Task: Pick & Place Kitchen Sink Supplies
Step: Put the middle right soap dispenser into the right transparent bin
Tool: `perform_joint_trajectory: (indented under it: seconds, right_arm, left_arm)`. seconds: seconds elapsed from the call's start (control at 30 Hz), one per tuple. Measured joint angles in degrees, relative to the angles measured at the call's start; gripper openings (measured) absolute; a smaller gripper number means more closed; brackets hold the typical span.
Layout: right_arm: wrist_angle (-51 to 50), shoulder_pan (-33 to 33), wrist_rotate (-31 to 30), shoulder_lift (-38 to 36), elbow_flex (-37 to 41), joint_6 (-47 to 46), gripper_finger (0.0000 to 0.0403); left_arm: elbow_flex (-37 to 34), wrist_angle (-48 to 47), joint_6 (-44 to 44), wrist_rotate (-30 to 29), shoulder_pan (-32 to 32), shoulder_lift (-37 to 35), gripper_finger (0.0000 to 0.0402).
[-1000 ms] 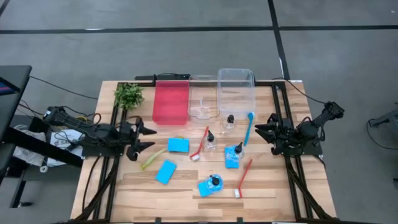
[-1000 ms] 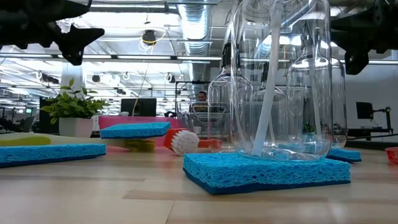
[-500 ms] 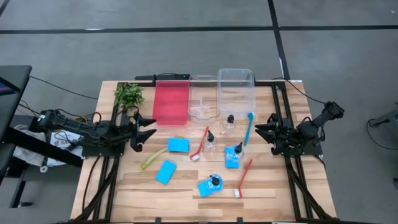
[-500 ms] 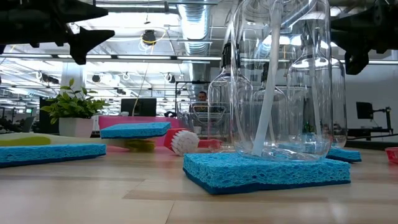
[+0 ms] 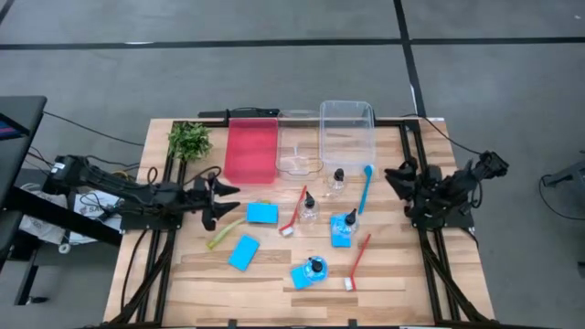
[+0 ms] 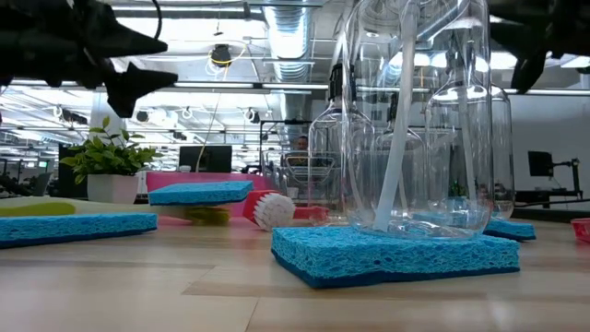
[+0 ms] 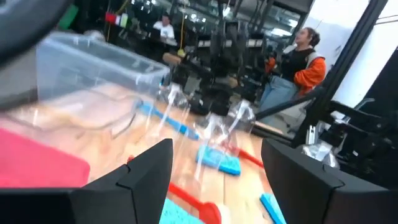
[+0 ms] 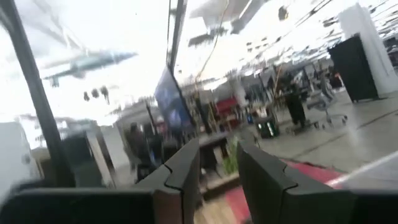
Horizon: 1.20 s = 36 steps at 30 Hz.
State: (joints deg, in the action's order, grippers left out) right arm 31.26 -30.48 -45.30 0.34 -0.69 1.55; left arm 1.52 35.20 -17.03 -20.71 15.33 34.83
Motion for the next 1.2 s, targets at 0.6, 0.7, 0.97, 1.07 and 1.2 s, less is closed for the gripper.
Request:
perform_joint_trajectory:
  seconds: [0.6,0.7,0.97,1.07,1.2]
  right_arm:
    - [-3.7,0.2,-2.1,0.0,-0.3,10.2,0.0102]
    - [-6.7,0.2,-7.5,0.0,-2.2,12.5,0.0102]
    - [-38.6,0.2,-7.0,0.0,-11.2,-0.8,0.0103]
    - [-49.5,0.2,-1.6,0.0,-14.7,-6.3,0.0103]
    - [-49.4,0.2,3.6,0.0,-15.8,-8.7,0.0103]
  left_arm:
    - [7.2,1.1,-1.5,1.8,0.2,14.7,0.0248]
    - [9.4,0.5,-1.2,5.5,1.4,17.7,0.0248]
    - [10.6,-0.5,6.5,2.6,2.3,20.8,0.0248]
    - [10.6,-0.4,6.5,1.5,1.5,20.7,0.0248]
    - [10.6,-0.3,6.7,1.5,0.0,20.7,0.0248]
